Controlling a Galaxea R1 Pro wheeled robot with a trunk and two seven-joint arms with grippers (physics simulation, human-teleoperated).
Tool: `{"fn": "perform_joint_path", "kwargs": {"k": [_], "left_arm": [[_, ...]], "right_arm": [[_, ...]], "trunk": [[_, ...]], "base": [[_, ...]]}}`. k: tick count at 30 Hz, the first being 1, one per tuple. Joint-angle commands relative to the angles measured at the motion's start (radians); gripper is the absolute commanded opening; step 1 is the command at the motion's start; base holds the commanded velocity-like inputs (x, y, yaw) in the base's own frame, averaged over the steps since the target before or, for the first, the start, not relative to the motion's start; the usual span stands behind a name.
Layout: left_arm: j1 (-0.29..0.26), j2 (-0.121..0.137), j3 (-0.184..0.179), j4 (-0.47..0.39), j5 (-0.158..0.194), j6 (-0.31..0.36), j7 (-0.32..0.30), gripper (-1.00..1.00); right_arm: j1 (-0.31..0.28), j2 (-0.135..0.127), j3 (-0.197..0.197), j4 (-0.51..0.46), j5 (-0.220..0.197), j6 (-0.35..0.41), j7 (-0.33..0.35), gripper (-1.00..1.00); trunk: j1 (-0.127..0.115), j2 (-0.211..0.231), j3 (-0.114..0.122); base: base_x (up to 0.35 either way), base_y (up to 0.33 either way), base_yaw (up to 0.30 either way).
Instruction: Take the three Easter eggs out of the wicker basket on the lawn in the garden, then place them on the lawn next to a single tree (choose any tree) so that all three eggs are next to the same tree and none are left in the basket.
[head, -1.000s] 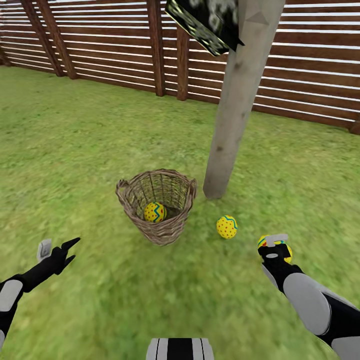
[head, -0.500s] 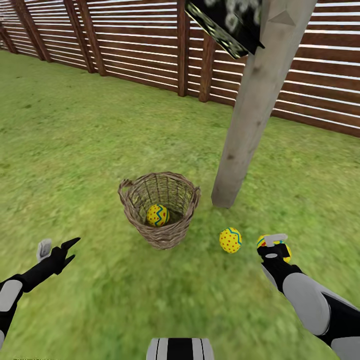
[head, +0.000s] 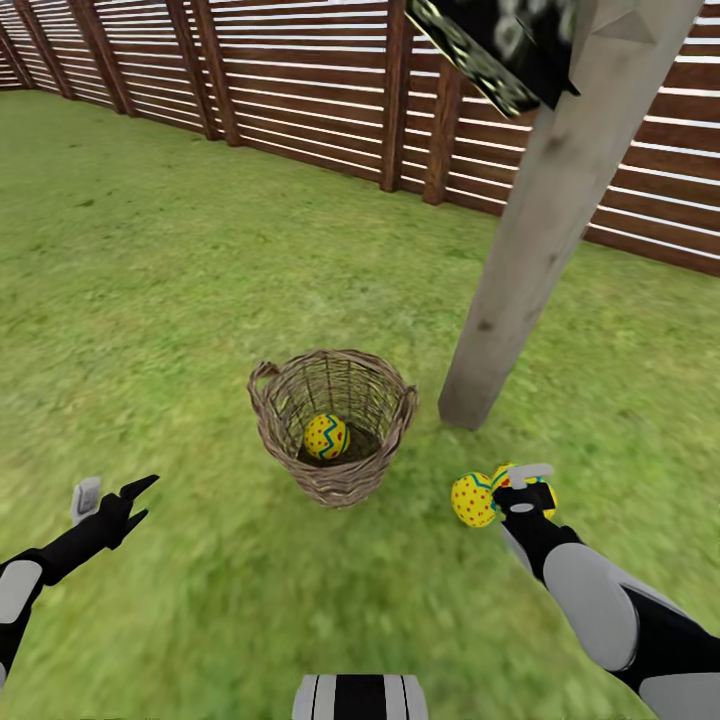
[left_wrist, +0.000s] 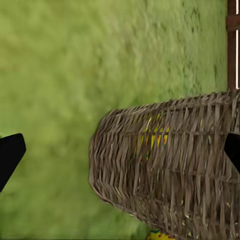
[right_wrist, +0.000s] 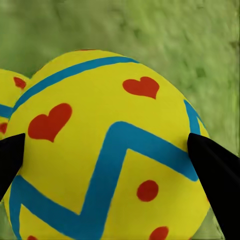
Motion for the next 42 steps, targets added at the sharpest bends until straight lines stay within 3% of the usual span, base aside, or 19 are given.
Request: {"fn": "perform_joint_path", "kwargs": {"k": [1, 6, 11, 15, 17, 24, 33, 42], "left_arm": [[0.000, 0.001, 0.003, 0.000, 0.003, 0.007, -0.002, 1.00], [0.000, 0.003, 0.003, 0.000, 0.003, 0.007, -0.002, 1.00], [0.000, 0.003, 0.003, 0.000, 0.004, 0.007, -0.003, 1.00], [-0.001, 0.003, 0.003, 0.000, 0.005, 0.008, -0.003, 1.00], [-0.001, 0.003, 0.003, 0.000, 0.006, 0.008, -0.003, 1.00], [-0.001, -0.008, -0.001, -0.002, 0.001, 0.007, 0.000, 1.00], [-0.001, -0.003, 0.002, -0.003, 0.003, 0.007, 0.000, 1.00], [-0.001, -0.008, 0.002, -0.001, 0.003, 0.006, 0.005, 1.00]], "right_arm": [[-0.001, 0.000, -0.009, -0.018, 0.008, -0.001, -0.003, -1.00], [-0.001, -0.001, -0.014, -0.096, 0.003, 0.009, -0.003, -1.00], [-0.001, -0.001, -0.022, -0.106, -0.003, 0.013, -0.011, -1.00], [0.001, -0.002, -0.125, -0.082, -0.004, 0.016, -0.026, -1.00], [0.000, -0.002, -0.142, -0.061, -0.005, 0.034, -0.027, -1.00], [-0.010, -0.001, -0.148, -0.067, 0.000, 0.041, -0.026, -1.00], [-0.010, -0.001, -0.147, -0.070, 0.000, 0.041, -0.026, -1.00], [-0.010, -0.003, -0.148, -0.075, 0.000, 0.042, -0.027, -1.00]], "trunk": [[0.000, -0.001, -0.005], [0.002, -0.002, -0.024], [0.005, -0.003, -0.043], [0.007, -0.004, -0.059], [0.007, -0.004, -0.067], [0.011, -0.006, -0.094], [0.015, -0.008, -0.128], [0.015, -0.008, -0.128]], "base": [[0.000, 0.000, 0.000], [0.000, 0.000, 0.000], [0.000, 0.000, 0.000], [0.000, 0.000, 0.000], [0.000, 0.000, 0.000], [0.000, 0.000, 0.000], [0.000, 0.000, 0.000], [0.193, 0.000, 0.000]]}}
